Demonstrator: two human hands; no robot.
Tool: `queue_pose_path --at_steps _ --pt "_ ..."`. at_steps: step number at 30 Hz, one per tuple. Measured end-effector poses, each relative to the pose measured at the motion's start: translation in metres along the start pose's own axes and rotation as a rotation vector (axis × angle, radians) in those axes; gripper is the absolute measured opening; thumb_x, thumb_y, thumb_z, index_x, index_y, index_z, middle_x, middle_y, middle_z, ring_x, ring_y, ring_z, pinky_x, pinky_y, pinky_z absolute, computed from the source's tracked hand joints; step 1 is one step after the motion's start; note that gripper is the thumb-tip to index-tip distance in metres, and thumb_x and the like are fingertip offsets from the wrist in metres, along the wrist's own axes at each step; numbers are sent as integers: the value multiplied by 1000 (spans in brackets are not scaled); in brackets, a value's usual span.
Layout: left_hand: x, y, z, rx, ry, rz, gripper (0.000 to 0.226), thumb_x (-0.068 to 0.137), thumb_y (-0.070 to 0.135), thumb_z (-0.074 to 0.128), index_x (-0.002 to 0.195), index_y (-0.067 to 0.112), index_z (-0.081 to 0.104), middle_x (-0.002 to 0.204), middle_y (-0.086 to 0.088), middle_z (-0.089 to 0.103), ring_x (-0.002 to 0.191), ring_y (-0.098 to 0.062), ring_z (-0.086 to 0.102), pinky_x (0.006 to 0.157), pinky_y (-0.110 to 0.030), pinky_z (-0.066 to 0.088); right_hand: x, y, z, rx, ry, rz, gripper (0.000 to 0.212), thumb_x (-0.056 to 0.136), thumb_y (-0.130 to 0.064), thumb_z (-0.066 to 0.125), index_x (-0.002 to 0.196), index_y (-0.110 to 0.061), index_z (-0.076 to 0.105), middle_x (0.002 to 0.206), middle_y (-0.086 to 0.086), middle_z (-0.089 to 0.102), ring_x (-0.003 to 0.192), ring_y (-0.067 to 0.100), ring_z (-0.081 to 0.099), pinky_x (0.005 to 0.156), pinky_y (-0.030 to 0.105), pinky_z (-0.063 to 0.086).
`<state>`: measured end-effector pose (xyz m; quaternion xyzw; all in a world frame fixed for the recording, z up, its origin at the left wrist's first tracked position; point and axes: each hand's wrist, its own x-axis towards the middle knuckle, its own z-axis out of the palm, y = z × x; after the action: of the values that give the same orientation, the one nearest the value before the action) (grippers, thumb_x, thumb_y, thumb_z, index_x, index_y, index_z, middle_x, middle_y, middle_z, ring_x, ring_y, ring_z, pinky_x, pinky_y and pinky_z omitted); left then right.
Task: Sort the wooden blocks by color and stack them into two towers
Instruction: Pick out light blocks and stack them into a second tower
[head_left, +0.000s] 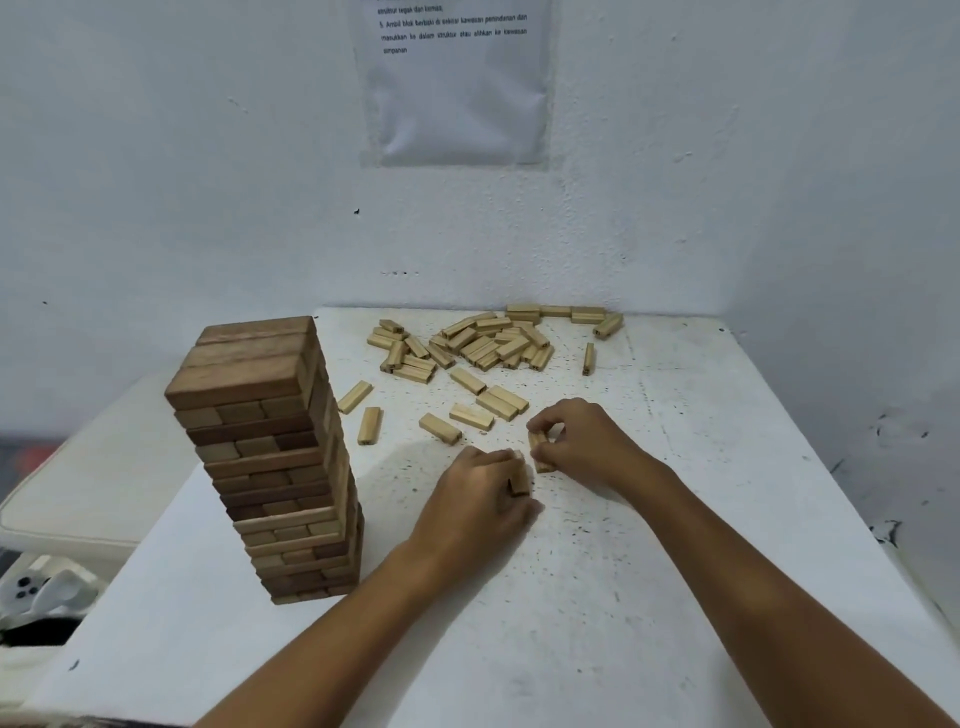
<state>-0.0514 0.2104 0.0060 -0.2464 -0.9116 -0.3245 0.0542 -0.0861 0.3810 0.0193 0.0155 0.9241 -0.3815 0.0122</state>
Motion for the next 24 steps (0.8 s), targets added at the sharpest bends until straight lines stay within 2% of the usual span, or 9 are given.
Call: queue_pose_path --at_steps 1,2,4,6,8,10,13,18,24 --pt "0 -1 -1 -23 -35 -5 15 80 34 68 85 22 61 97 16 60 100 -5 44 73 -25 39 -2 0 0 1 -2 -2 33 82 -8 72 114 -13 70 119 3 65 97 11 59 82 24 48" --pt "0 -1 -3 -18 -100 -26 30 80 36 68 106 22 64 119 13 59 115 -8 41 86 -28 41 -5 1 1 0 -7 -10 31 81 -9 72 112 -14 70 117 1 65 89 6 58 76 21 47" --pt "0 -3 -11 -6 -224 -28 64 80 35 66 140 25 46 149 5 40 134 -9 25 102 -30 31 -11 1 1 28 -38 -33 33 82 -10 72 114 -16 69 119 -2 64 75 -2 54 67 15 42" --pt "1 -2 -18 -35 -285 0 68 80 29 64 143 27 39 139 13 42 128 -9 27 97 -25 31 -18 -1 0 78 -98 -31 43 84 -5 68 124 -18 65 112 -7 64 65 -3 55 61 9 41" --pt "0 -2 -20 -58 -312 9 60 78 26 65 134 30 44 110 21 45 106 -4 38 78 -18 36 -26 -4 0 71 -153 -22 52 85 -1 62 132 -21 59 88 -16 60 60 -2 55 56 6 40" --pt "-2 -3 -21 -63 -315 -4 59 75 26 65 131 30 46 96 12 47 93 -4 43 65 -16 36 -34 -7 2 62 -180 -26 57 85 -1 60 137 -23 55 74 -19 54 57 -3 54 56 8 39" --pt "-8 -3 -25 -132 -327 5 58 71 21 68 127 28 53 85 5 58 74 -7 54 56 -20 44 -49 -10 5 73 -187 -42 62 84 -3 63 141 -26 50 75 -20 56 58 -2 53 59 12 42" --pt "-29 -1 -35 -159 -381 44 82 62 28 85 135 34 50 99 11 65 85 -3 60 73 -22 52 -78 -8 9 107 -160 -69 67 80 -2 66 141 -25 50 109 -18 61 65 5 53 70 22 53" --pt "-55 -2 -45 -189 -423 77 80 67 16 83 139 26 50 118 6 64 100 -4 57 86 -18 47 -112 -9 21 184 -144 -59 67 75 -2 72 134 -29 55 111 -11 63 65 6 56 67 17 51"
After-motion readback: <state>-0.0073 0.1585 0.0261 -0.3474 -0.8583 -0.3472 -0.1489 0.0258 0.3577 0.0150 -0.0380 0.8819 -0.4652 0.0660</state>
